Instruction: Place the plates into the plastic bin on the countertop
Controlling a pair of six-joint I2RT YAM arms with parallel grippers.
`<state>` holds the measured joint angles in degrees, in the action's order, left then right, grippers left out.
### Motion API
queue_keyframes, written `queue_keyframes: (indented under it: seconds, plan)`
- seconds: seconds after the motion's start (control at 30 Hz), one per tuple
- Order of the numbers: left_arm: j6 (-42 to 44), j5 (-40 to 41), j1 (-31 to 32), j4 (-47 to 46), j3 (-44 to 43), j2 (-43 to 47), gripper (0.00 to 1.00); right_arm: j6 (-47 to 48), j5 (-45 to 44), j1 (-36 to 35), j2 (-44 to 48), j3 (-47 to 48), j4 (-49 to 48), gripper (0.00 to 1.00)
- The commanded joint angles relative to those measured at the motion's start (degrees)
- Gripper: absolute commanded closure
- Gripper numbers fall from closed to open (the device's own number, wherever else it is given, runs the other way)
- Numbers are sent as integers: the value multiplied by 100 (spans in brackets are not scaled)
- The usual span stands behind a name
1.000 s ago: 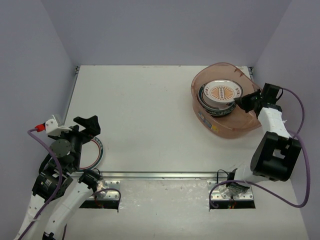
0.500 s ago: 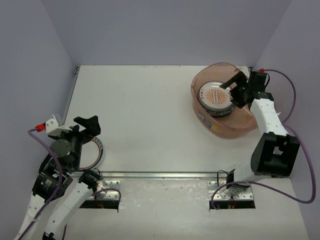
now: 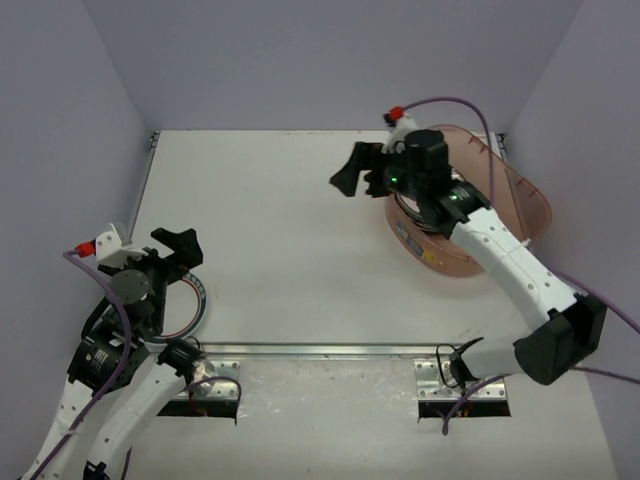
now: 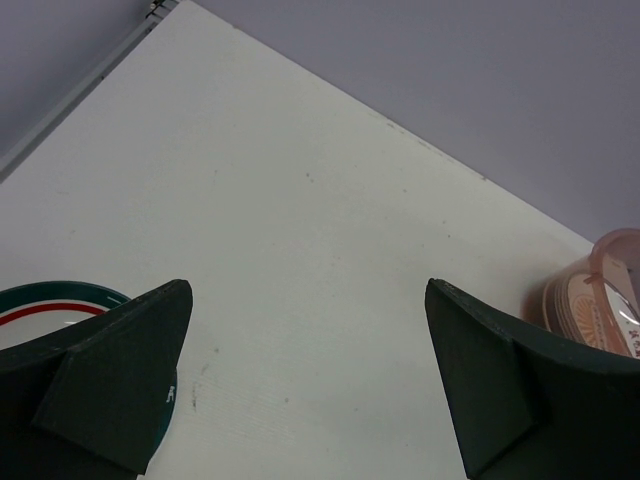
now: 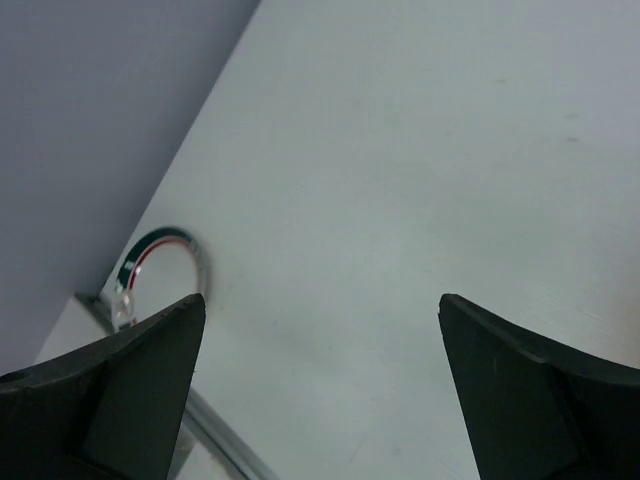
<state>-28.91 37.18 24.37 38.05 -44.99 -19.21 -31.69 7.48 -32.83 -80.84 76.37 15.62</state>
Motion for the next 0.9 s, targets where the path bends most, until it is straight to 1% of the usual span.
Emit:
queue_keyframes:
  seconds: [0.0,0.03,0.1,0.13,0.17,0.2,0.3,0.37,0.43,0.47,0.53,0.57,0.6,0.67,0.73,0.77,0.87]
  plan:
    - [-66,306,-64,57,-330,-315,0,791,-563,-1303,-1261,654,95,1]
    - [-94,376,-64,84,-319,-304,0,780,-404,-1556,-1648,736,-146,1]
    - [-105,310,-64,19,-225,-172,0,249,942,-1633,-1883,249,-1050,1]
    - [-116,285,-64,5,-193,-119,0,23,1356,-1644,-2080,72,-1641,1]
    - [-128,280,-64,1,-174,-42,0,-248,1628,-1658,-2318,34,-2082,1]
    - [-136,297,-64,1,-161,55,0,-519,1800,-1691,-2602,196,-2178,1]
    - [-149,293,-64,-44,-114,302,0,-1136,2080,-1925,-3968,1153,-2007,1]
    - [-86,167,-64,-132,-76,391,0,-1646,2301,-2014,-4762,1580,-2291,1]
    - [-47,116,-64,-165,-63,376,0,-2342,2485,-2075,-5359,1908,-2559,2]
    - [-45,107,-64,-166,-63,359,0,-2487,2526,-2110,-5579,2060,-2620,2]
    - [-36,79,-64,-149,-80,296,0,-2651,2416,-2236,-6190,2735,-2346,3]
    - [-28,62,-64,-149,-81,286,0,-2750,2389,-2264,-6370,2922,-2314,3]
    - [-27,53,-64,-149,-89,269,0,-2899,2381,-2299,-6539,3056,-2423,5]
    - [-19,53,-73,-152,-80,269,0,-3222,2396,-2350,-6986,3412,-2425,12]
    - [-27,62,-64,-156,-72,288,0,-3444,2210,-2409,-7243,3667,-2216,14]
    - [-27,60,-64,-150,-72,297,0,-3534,2154,-2435,-7397,3748,-2119,20]
    - [-19,41,-67,-158,-68,316,0,-3631,2091,-2513,-7686,4196,-1663,32]
